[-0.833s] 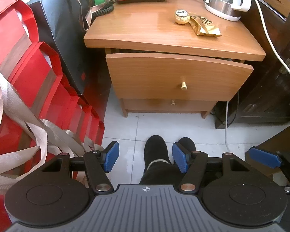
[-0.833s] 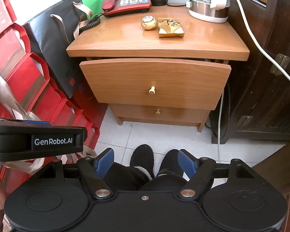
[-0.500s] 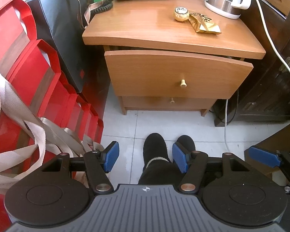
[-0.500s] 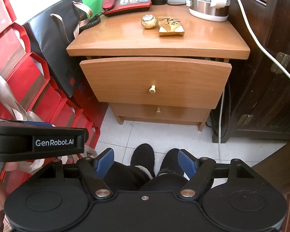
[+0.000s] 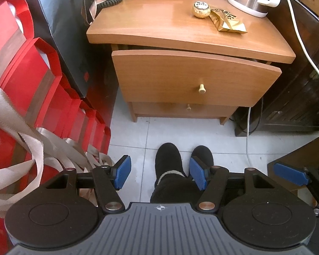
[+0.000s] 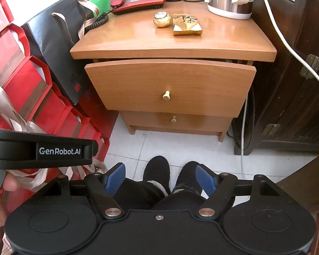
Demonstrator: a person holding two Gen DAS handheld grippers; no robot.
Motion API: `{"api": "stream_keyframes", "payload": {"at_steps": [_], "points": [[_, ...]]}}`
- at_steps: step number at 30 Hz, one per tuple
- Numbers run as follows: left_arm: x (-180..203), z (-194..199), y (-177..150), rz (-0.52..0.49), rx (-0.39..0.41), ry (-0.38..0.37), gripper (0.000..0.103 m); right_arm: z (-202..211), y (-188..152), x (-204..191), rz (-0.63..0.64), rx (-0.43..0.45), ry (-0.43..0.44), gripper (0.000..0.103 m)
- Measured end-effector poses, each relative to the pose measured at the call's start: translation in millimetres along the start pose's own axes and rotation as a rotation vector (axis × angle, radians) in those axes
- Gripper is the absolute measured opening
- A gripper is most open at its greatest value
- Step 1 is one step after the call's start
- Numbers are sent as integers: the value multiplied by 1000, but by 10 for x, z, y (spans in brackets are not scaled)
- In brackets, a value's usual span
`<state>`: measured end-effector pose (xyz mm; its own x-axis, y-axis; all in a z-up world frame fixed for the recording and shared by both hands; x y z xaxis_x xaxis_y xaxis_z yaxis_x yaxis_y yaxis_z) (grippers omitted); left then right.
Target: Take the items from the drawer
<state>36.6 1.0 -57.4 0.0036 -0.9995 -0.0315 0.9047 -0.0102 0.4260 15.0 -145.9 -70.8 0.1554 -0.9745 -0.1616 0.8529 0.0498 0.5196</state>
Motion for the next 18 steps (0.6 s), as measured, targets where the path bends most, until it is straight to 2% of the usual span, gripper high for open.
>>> {"api": "stream_keyframes", "payload": {"at_steps": [18], "points": [[91, -140, 104, -11, -49, -28, 64, -234, 134, 110, -6, -33, -3, 71]]}}
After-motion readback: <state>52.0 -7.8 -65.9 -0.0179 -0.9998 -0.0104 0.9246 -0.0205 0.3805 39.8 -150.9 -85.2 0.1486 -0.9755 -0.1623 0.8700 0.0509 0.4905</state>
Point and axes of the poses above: each gripper's, at about its wrist camera, not at the fingertips, and z roughly against the way its jaws point, x to its right, y to its top, the point moved 5 cm from there along -z, roughly the way its jaws point, and after that the axes turned 2 degrees about y, right-handed, at the moved point
